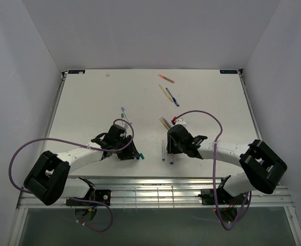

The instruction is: Open the pen caps

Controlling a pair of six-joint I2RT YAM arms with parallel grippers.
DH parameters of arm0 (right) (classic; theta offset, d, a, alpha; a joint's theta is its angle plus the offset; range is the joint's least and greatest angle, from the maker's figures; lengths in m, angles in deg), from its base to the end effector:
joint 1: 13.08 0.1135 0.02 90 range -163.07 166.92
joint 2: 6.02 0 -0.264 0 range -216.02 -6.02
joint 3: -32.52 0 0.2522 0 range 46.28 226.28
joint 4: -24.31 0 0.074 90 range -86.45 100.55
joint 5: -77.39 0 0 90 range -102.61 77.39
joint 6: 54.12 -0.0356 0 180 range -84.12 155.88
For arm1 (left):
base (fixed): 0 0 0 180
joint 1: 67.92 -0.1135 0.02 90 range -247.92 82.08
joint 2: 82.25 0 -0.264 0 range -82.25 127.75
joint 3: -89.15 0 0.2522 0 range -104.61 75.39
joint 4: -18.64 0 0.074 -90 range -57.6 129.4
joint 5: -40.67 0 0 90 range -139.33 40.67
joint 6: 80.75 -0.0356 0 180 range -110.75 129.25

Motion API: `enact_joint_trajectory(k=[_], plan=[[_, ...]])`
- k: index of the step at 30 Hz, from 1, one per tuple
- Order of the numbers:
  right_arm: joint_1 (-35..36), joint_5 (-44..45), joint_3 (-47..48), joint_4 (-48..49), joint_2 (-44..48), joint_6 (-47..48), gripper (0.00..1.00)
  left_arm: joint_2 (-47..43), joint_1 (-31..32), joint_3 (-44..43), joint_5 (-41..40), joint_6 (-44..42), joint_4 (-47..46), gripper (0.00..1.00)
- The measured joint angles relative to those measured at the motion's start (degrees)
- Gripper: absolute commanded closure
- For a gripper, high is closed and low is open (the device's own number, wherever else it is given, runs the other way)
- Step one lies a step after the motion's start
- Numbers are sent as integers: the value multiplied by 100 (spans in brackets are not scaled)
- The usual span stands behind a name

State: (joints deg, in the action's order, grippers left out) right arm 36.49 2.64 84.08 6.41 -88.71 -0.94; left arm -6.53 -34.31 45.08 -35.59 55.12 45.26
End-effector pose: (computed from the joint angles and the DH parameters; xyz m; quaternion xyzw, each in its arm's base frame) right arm 0.1844 0.2020 0.1632 -0.0569 0.9279 0.1468 0.3380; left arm 0.1841 -0.1325 0.1447 -0.0695 0.9530 -0.2620 0.1351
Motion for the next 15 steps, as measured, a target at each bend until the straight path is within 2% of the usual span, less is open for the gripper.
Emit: enact_joint_trajectory(k=[7, 15], plan=[[-149, 146, 581, -549, 540, 527, 51, -446, 0, 48, -96, -42, 140, 44], [-1270, -201, 1703, -645, 92, 1502, 52, -793, 0, -76, -133, -140, 350, 39]])
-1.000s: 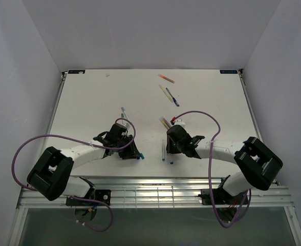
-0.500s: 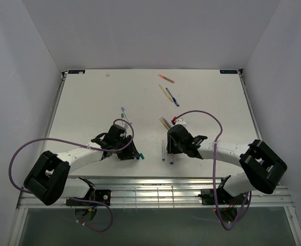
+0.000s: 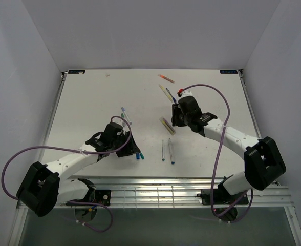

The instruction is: Open the pen caps

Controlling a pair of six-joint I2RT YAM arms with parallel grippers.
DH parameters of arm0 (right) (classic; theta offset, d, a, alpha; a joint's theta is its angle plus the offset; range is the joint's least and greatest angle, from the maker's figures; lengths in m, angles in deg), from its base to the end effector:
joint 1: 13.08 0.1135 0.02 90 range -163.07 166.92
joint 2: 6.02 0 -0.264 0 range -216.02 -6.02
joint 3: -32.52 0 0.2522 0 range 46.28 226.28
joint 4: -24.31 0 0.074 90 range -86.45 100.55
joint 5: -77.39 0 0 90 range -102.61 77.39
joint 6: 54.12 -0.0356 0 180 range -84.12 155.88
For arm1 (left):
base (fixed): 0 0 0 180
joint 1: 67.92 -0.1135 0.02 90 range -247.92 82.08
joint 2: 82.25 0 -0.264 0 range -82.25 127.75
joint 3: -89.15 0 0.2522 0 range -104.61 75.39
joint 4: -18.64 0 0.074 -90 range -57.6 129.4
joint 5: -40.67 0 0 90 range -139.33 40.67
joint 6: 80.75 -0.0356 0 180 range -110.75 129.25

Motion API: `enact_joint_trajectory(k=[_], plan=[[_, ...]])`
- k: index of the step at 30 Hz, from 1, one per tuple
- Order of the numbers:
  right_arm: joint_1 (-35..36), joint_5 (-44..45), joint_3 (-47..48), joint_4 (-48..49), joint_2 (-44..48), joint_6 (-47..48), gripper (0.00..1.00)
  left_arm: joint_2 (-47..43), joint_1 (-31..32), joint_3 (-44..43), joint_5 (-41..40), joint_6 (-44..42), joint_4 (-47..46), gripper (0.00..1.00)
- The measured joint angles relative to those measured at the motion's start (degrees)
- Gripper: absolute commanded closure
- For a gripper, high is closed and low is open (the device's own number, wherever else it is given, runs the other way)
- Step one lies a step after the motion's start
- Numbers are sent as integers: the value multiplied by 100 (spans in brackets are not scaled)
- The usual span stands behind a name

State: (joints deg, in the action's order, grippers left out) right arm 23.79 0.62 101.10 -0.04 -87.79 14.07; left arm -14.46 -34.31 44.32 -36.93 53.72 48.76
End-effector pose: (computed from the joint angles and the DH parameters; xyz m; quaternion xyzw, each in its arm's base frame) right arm 0.2560 0.1818 0.2510 -0.0663 0.8900 0.1250 0.4334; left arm 0.1771 -0.1269 0.1726 -0.0552 0.9420 -0.2778 0.1800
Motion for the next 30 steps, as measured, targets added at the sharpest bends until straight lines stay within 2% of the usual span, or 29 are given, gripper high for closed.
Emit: enact_joint_trajectory(k=[4, 13, 30], plan=[[-328, -278, 332, -33, -533, 470, 55, -68, 0, -186, -61, -76, 57, 39], [-492, -1003, 833, -144, -1416, 1174, 58, -131, 0, -431, -240, -203, 81, 39], [-531, -1366, 918, -142, -2063, 1370, 62, -247, 0, -542, -315, -256, 168, 39]])
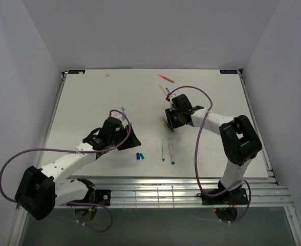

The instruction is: Open the pen caps

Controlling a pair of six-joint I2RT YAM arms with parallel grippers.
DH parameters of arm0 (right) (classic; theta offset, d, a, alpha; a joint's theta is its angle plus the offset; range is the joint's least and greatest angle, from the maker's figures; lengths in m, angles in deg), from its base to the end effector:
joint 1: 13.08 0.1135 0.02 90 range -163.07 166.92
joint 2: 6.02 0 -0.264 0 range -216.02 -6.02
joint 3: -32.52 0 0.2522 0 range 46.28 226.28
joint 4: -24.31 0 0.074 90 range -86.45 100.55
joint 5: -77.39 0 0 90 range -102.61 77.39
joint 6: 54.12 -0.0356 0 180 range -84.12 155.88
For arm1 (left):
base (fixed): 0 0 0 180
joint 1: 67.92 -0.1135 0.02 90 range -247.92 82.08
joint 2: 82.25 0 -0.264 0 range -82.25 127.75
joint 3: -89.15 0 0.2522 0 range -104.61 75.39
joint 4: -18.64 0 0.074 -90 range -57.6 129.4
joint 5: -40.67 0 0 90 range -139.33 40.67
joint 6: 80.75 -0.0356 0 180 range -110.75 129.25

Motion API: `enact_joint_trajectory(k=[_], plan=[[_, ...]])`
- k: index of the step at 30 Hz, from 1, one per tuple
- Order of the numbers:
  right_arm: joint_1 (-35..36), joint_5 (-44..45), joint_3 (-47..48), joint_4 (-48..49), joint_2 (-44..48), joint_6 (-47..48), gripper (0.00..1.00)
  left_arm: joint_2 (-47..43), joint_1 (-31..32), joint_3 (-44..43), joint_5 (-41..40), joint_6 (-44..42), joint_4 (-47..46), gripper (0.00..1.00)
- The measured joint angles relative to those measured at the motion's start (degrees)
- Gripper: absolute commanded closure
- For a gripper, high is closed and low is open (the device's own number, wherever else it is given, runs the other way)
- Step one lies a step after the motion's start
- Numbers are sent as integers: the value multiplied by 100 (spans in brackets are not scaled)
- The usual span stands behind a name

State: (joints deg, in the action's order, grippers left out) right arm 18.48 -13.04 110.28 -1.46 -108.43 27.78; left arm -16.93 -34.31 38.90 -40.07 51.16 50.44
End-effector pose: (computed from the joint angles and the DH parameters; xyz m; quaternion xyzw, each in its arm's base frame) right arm 0.3201 0.1969 0.1817 -0.1925 0.9210 0.1182 0.3173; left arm 0.1866 -0.1309 0.2082 -0.0375 0.9267 -0.2837 0.2437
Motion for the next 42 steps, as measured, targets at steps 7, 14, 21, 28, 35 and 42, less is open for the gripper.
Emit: enact_joint_trajectory(k=[7, 14, 21, 28, 35, 42], plan=[[-4, 11, 57, 9, -146, 39, 63, -59, 0, 0, -22, 2, 2, 39], [-4, 46, 146, 35, -291, 81, 65, -63, 0, 0, -26, 4, 13, 39], [-11, 50, 192, 146, -378, 87, 66, -63, 0, 0, -26, 7, 44, 39], [-138, 22, 192, 192, -396, 87, 67, -63, 0, 0, -26, 9, 44, 39], [-184, -157, 179, 236, -396, 105, 64, -63, 0, 0, -20, 13, 39, 39], [-186, -396, -11, 442, -356, 96, 50, -63, 0, 0, 0, 17, 37, 39]])
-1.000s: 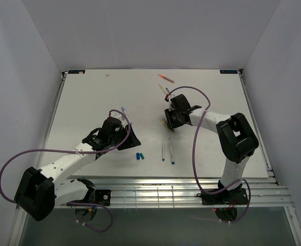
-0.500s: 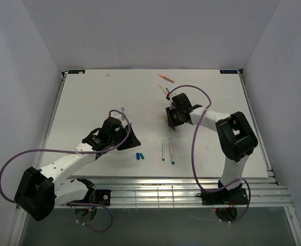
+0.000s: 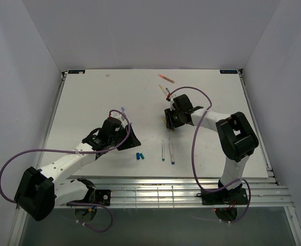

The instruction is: Open the pen caps

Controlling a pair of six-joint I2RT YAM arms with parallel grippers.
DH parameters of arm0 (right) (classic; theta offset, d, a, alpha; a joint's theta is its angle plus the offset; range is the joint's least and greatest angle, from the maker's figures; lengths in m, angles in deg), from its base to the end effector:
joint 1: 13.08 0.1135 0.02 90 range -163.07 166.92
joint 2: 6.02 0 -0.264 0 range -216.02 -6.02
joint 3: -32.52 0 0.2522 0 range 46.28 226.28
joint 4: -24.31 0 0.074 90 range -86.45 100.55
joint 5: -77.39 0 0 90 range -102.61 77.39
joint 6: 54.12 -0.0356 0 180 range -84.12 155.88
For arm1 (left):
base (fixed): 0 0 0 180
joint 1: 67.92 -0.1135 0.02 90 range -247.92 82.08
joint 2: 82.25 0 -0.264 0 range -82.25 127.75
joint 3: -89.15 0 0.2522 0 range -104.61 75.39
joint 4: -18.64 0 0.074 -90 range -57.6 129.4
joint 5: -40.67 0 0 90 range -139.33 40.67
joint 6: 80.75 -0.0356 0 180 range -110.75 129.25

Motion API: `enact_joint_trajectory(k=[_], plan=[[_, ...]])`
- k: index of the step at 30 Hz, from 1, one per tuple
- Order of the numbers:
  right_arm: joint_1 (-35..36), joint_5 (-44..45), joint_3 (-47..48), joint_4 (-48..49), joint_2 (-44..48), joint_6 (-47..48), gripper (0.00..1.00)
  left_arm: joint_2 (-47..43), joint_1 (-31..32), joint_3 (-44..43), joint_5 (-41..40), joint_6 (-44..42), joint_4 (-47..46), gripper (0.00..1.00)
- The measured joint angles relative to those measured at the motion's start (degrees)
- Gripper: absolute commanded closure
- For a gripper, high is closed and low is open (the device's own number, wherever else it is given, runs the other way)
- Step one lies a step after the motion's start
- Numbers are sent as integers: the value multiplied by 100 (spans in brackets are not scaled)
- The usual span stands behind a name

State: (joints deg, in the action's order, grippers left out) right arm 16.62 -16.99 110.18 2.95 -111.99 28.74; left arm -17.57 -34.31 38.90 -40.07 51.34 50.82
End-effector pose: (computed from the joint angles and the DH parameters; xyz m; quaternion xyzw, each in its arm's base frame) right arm 0.3335 0.1934 0.1642 -0.1964 0.9173 0.1429 0.3155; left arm 0.1853 -0.1300 0.2100 -0.0387 0.9258 -0.2853 0.2449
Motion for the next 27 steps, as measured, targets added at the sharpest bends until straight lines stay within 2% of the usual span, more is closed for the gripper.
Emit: enact_joint_trajectory(k=[12, 27], plan=[[-59, -146, -9, 11, 282, -70, 48, 0, 0, 2, 22, 37, -7, 39], [-264, -210, -4, 2, 205, -140, 59, 0, 0, 2, 39, 39, -48, 39]])
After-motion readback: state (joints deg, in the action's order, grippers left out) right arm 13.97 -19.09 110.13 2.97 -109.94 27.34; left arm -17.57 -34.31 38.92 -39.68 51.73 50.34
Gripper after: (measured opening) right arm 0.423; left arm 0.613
